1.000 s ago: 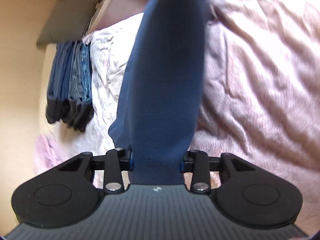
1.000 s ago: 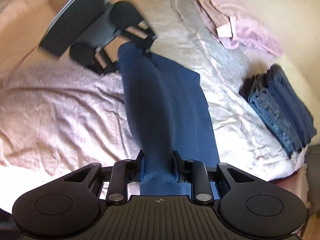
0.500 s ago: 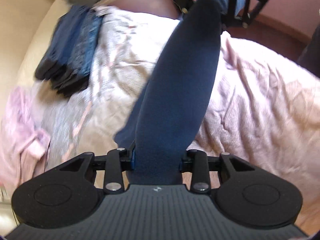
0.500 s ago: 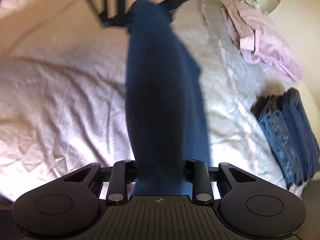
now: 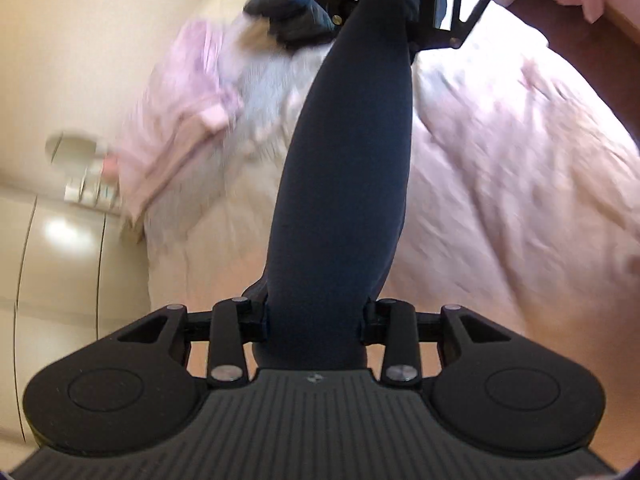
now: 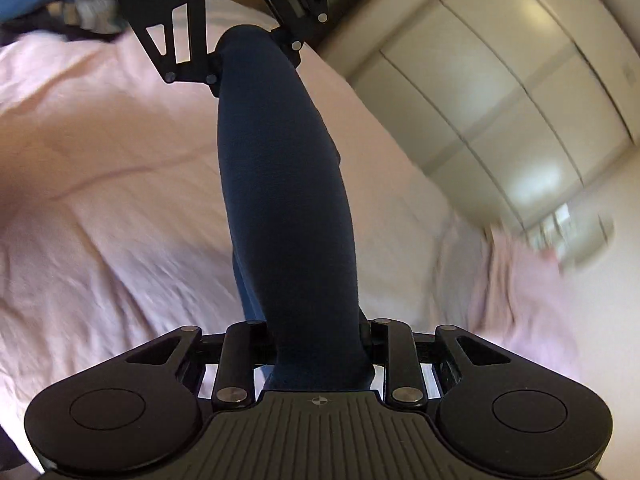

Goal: Fold clothes

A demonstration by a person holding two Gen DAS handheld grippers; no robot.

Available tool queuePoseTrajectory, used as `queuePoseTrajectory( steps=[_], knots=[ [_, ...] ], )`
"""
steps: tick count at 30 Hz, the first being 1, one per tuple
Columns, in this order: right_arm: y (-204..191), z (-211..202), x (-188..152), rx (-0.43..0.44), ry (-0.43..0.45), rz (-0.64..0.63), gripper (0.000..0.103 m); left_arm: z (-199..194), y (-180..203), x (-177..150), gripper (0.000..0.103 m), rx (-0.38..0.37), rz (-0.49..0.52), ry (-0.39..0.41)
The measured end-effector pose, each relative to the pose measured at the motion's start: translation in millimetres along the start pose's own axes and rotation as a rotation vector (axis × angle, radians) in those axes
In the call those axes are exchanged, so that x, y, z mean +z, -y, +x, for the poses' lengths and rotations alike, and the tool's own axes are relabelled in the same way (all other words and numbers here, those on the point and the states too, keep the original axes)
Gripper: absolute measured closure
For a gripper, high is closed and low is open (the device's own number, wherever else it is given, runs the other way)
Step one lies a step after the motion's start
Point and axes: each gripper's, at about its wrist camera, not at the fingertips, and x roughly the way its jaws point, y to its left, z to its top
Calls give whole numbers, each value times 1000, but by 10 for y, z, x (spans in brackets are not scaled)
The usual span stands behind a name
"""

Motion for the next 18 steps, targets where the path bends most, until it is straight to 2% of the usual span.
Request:
queuePoseTrajectory(
  steps=[3,6,8,11,14,18],
  knots=[
    [-674,123,38,69,27,-57,75,-14,872,-345,69,-52,-53,-83],
    [-1382,275,-112,170,-7,-125,74,37,1755,-546,67,-114,-60,-131],
    [-1785,321,-227,218,-38,-171,73,-29,2106,-578,67,-32,-55,-113],
    [-1984,260,-404,203,-22,-185,69,-60,2261,-561,68,51,-146,-100],
    [-1970,219,-552,169,11,-190,69,-58,2361,-524,68,117,-164,-85],
    [-2041,232,-696,124,88,-242,69,-26,2544,-493,69,191,-128,-80]
  ],
)
